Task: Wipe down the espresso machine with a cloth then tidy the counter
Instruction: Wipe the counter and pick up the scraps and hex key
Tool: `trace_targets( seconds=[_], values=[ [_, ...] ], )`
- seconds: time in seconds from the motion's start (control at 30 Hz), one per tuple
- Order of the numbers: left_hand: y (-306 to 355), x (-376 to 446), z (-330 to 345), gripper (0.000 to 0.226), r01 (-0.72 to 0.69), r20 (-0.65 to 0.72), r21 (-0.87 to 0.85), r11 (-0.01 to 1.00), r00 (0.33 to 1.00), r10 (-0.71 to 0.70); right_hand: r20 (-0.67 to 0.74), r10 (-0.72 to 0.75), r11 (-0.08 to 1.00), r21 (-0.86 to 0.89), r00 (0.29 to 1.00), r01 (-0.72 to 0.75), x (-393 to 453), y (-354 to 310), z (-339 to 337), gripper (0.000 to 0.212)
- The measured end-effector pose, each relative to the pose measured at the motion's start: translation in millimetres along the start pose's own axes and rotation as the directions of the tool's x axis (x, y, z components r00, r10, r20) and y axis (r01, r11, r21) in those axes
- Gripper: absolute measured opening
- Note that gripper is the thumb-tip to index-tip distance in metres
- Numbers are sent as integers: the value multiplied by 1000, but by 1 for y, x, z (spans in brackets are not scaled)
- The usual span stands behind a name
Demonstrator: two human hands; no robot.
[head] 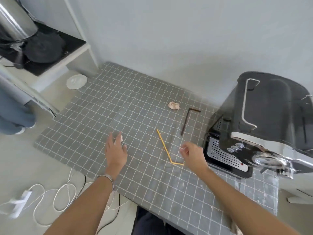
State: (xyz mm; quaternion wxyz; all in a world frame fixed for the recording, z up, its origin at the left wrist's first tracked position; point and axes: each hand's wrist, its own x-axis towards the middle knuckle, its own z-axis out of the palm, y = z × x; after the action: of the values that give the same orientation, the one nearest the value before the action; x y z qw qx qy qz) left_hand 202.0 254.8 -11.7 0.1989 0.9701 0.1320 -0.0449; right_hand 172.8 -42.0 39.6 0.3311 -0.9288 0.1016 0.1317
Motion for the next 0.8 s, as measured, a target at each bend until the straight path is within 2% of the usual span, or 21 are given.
trace_targets(
  seconds=[0.13, 0.2, 0.3, 0.4, 0.5, 0.57, 0.63, 0.73, 0.8],
  values=[
    [-12, 44, 13, 45, -206, 84, 49, 977, 976, 201, -59, 207, 970, 139, 976, -198, 59, -14, 2, 12],
    [-20, 49, 21, 42, -279, 43, -38, 959, 959, 281, -120, 307, 936, 216, 944, -277, 88, -18, 2, 11],
    [-32, 52, 24, 52, -329, -36, -212, 920, 944, 328, -172, 434, 888, 247, 884, -388, 123, -21, 3, 21],
    [-20, 74, 17, 61, -398, -131, -287, 872, 917, 376, -145, 526, 850, 125, 838, -512, 145, -20, 9, 39],
    [30, 114, 11, 58, -475, -150, -319, 820, 880, 451, -148, 505, 853, -70, 851, -518, 152, -22, 12, 37],
    [74, 140, 15, 44, -539, -114, -349, 767, 836, 536, -139, 468, 877, -45, 873, -478, 150, -24, 12, 29],
    [119, 160, 24, 30, -566, -31, -377, 733, 799, 601, -156, 451, 892, 102, 879, -440, 135, -24, 12, 20],
    [173, 178, 47, 41, -628, 145, -276, 728, 721, 677, -198, 431, 897, 201, 880, -393, 91, -21, 22, 6],
    [193, 183, 61, 52, -680, 262, -181, 710, 663, 701, -190, 420, 899, 223, 887, -378, 57, -22, 37, 8]
  ],
)
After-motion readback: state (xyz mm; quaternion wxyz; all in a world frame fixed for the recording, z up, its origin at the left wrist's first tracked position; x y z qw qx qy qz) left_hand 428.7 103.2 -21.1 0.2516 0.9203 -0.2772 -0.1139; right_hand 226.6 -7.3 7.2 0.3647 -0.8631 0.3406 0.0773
